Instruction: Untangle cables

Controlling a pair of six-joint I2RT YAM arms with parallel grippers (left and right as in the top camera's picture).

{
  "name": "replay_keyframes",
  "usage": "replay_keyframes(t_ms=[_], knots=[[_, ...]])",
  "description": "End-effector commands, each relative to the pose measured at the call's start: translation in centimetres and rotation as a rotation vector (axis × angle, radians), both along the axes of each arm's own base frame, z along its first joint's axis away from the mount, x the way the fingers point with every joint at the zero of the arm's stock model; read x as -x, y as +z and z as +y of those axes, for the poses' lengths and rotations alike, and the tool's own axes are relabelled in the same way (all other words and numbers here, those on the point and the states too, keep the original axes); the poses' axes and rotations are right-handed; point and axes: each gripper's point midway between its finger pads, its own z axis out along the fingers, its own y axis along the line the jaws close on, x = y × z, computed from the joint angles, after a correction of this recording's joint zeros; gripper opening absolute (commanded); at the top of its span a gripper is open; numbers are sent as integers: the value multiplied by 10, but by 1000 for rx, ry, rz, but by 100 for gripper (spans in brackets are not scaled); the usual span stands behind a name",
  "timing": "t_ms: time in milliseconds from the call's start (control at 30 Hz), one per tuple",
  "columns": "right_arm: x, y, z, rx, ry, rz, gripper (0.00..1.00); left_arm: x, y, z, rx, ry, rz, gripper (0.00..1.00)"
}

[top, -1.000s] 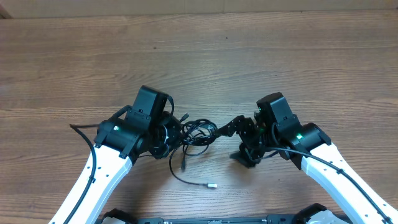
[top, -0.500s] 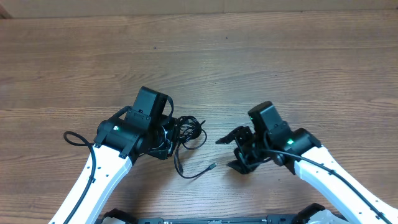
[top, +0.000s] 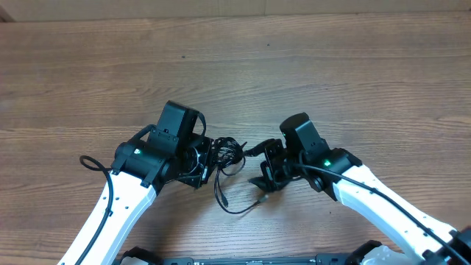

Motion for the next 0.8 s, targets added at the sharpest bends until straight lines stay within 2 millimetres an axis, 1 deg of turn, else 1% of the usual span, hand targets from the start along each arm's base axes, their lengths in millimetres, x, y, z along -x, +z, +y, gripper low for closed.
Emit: replay_keyframes(t_ms=[0, 100, 200, 233, 300, 333, 367, 433, 500, 567, 600, 633, 667, 733, 767], knots=[[-1, 4, 16, -84, 28, 29, 59, -3, 15, -10, 52, -63, -60, 8], [-11, 14, 28, -149, 42, -12, 54, -3, 16, -11, 53, -86, -72, 9], [-7, 20, 37, -187, 39, 14, 48, -3, 16, -11, 52, -89, -75, 8], [-4, 22, 42, -192, 46, 14, 41, -5, 17, -11, 55, -89, -82, 8], [-3, 19, 43, -176, 44, 8, 29, -7, 18, -13, 60, -90, -95, 8], [-2, 15, 42, -156, 35, 9, 25, -8, 19, -13, 61, -90, -99, 8], [-4, 9, 37, -120, 19, 3, 15, -8, 19, -13, 62, -90, -101, 8], [-9, -5, 26, -32, -10, -30, 4, -9, 19, -13, 59, -89, -103, 8], [-14, -20, 11, 68, -42, -56, 4, -10, 18, -11, 42, -102, -118, 8], [-16, -27, 3, 126, -40, -91, 4, -13, 16, -6, -4, -135, -155, 11], [-19, -28, 0, 150, -31, -122, 4, -15, 15, -2, -42, -164, -183, 19], [-22, -29, -3, 170, -23, -155, 4, -18, 14, 2, -87, -199, -217, 30], [-24, -29, -5, 187, -17, -180, 4, -20, 13, 7, -131, -239, -250, 50], [-26, -33, -13, 240, -24, -202, 4, -24, 12, 13, -203, -337, -312, 75], [-25, -35, -20, 271, -35, -194, 4, -25, 11, 15, -217, -383, -333, 80]])
